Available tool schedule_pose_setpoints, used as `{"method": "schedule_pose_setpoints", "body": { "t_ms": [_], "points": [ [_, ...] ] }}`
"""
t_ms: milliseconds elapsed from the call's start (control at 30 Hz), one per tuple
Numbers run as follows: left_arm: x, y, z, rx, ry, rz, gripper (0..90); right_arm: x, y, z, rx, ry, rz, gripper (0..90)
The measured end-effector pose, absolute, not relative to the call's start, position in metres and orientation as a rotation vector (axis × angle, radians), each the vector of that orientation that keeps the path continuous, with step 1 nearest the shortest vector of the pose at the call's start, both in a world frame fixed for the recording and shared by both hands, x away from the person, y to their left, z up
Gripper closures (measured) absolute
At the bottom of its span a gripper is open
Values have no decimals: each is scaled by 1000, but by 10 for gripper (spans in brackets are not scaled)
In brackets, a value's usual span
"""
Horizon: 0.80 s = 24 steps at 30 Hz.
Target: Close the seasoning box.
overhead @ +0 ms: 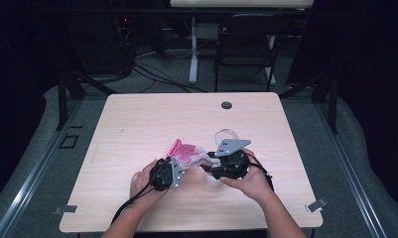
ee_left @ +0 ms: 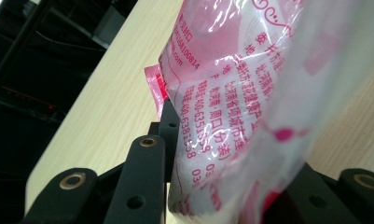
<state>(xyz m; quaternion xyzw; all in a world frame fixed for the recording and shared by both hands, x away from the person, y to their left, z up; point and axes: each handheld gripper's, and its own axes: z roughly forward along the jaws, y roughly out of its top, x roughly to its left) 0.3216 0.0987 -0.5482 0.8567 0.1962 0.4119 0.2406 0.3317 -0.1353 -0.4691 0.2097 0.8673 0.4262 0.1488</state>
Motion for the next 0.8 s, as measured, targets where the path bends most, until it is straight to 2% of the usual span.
{"method": "schedule_pose_setpoints", "body": {
  "t_ms": [400, 800],
  "points": [
    [327, 105, -552, 2326, 620, 934, 736, 332, -138, -469, 617, 2481, 1256, 521],
    [331, 113, -548, 2275, 686, 837, 740, 333, -144, -466, 649, 2444, 1276, 517]
  ]
}}
